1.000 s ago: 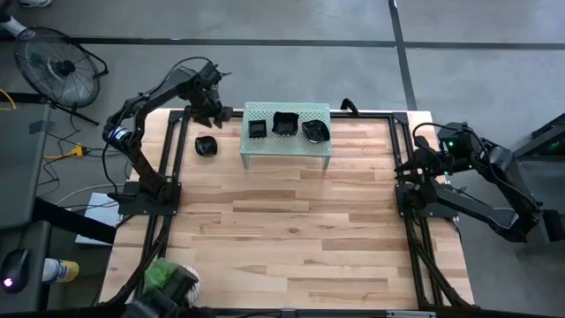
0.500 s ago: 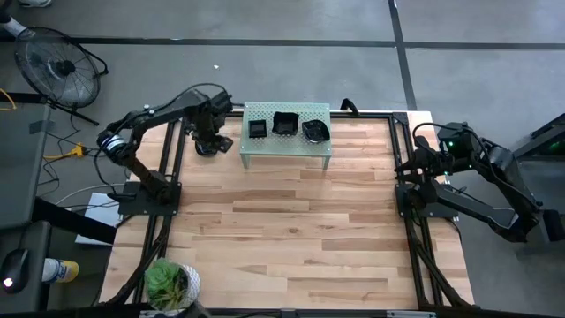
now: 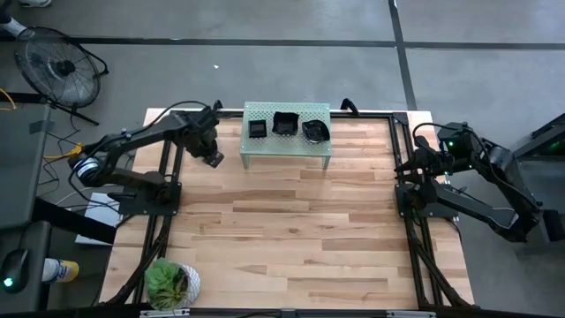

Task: Pick & Place Mini shaped plates
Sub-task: Stack the leaf shaped plate on top of the leaf shaped plate on the shelf

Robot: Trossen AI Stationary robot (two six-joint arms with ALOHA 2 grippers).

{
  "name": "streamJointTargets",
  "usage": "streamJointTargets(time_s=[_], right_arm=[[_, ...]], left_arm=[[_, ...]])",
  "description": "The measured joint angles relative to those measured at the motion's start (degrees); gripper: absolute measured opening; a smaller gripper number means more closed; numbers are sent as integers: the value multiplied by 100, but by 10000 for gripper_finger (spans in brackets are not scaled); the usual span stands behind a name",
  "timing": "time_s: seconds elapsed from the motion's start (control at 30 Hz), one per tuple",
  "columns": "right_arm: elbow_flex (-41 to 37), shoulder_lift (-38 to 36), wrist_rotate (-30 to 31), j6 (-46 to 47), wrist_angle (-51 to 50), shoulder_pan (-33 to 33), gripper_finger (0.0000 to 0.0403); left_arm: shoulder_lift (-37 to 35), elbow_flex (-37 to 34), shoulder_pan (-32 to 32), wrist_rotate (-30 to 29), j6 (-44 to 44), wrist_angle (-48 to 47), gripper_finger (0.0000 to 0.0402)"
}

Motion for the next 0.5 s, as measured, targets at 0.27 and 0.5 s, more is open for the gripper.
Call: streamJointTargets(time_s=[0.27, 0.5], right_arm=[[-1, 0, 0, -1, -1, 0, 106], [0, 0, 0, -1, -1, -2, 106]], left_arm=[[-54, -125, -610, -484, 1512, 461, 192], [-46, -151, -1221, -1462, 2275, 552, 192]])
